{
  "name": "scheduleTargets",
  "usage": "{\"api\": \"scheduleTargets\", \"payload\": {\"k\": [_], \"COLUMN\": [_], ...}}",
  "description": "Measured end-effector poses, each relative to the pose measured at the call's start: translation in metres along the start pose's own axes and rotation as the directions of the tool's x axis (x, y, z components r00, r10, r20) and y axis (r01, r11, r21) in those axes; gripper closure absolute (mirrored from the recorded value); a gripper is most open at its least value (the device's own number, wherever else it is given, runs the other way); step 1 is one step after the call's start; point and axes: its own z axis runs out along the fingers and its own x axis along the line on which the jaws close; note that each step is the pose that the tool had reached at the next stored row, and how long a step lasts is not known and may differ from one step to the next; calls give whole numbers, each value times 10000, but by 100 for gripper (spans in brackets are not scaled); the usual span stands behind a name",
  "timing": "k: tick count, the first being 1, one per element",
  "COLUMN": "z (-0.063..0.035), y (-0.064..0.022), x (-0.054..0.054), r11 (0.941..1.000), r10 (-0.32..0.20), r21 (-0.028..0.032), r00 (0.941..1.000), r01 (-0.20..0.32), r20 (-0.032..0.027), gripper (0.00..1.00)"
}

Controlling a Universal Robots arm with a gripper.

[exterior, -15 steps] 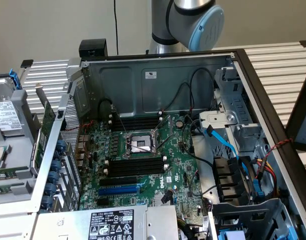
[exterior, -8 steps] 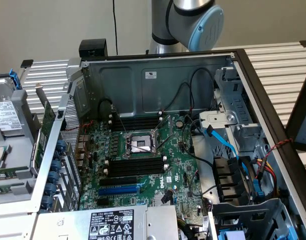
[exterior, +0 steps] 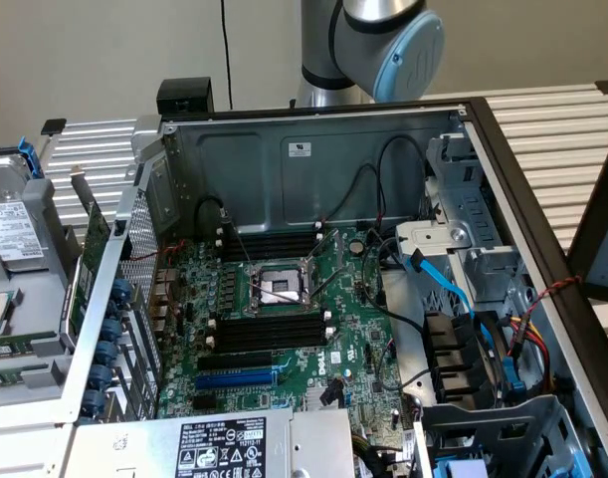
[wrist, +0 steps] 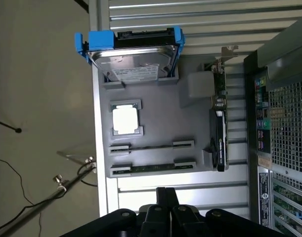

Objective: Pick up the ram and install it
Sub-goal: 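Reach for the ram, then pick up the ram and move it above insertion slot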

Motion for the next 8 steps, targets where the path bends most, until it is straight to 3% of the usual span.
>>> {"api": "scheduleTargets", "payload": {"k": [8], "z": [0], "y": [8], "x": [2], "r11": [10000], "r10": [-3], "r21": [4], "r00": [10000], "r01": [3], "r20": [0], "gripper": [89]}}
